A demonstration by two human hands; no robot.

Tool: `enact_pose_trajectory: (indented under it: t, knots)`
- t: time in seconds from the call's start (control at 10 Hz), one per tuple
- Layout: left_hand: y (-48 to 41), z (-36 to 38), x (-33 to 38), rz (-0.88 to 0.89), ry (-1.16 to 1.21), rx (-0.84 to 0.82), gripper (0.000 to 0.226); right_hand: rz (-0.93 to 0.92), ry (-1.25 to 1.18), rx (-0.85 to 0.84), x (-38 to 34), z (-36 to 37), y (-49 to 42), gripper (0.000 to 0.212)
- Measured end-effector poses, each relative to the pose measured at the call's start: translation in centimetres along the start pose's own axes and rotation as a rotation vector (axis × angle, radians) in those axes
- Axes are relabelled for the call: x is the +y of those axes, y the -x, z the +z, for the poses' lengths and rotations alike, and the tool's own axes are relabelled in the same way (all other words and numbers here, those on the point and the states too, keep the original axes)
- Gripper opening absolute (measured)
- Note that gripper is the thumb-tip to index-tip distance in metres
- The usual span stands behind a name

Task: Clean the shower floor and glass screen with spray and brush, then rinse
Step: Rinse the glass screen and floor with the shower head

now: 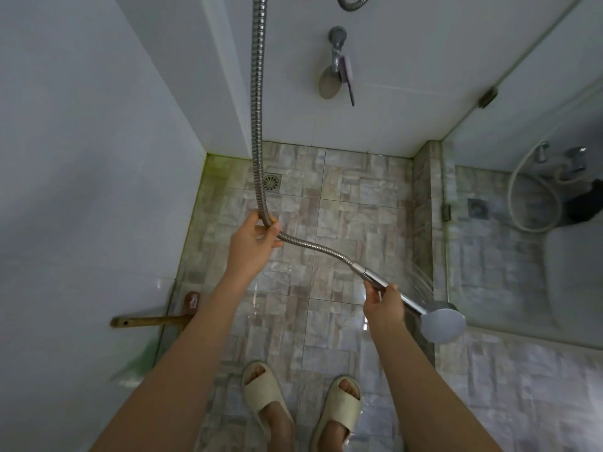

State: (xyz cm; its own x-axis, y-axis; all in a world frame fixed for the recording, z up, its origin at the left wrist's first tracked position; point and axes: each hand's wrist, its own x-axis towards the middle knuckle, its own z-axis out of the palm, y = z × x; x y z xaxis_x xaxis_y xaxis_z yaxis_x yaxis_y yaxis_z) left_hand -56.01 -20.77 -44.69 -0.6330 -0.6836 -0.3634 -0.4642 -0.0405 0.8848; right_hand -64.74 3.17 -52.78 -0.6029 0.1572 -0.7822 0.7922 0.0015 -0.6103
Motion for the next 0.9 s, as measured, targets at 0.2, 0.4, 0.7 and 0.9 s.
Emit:
enact_pose_trajectory:
  t: [0.2, 0.4, 0.7, 0.9]
  knots:
    - [0.3, 0.0, 0.7, -0.017, 0.026, 0.028, 0.007, 0.184, -0.789, -0.052, -1.2, 0.0, -0.9, 0.059]
    - [0.2, -1.3, 0.4, -0.061, 0.026, 0.034, 0.002, 0.121, -0.633, -0.153, -3.3, 0.4, -0.6, 0.020]
    - [1.4, -3.2, -0.6, -0.096, 0.020, 0.092, 0.007, 0.174, -0.438, -0.233, -2.0, -0.3, 0.4, 0.024]
    - [2.5, -4.7, -0.8, -0.033, -0.151, 0.086, 0.012, 0.270, -0.381, -0.175, 0.7, 0.0, 1.2, 0.021]
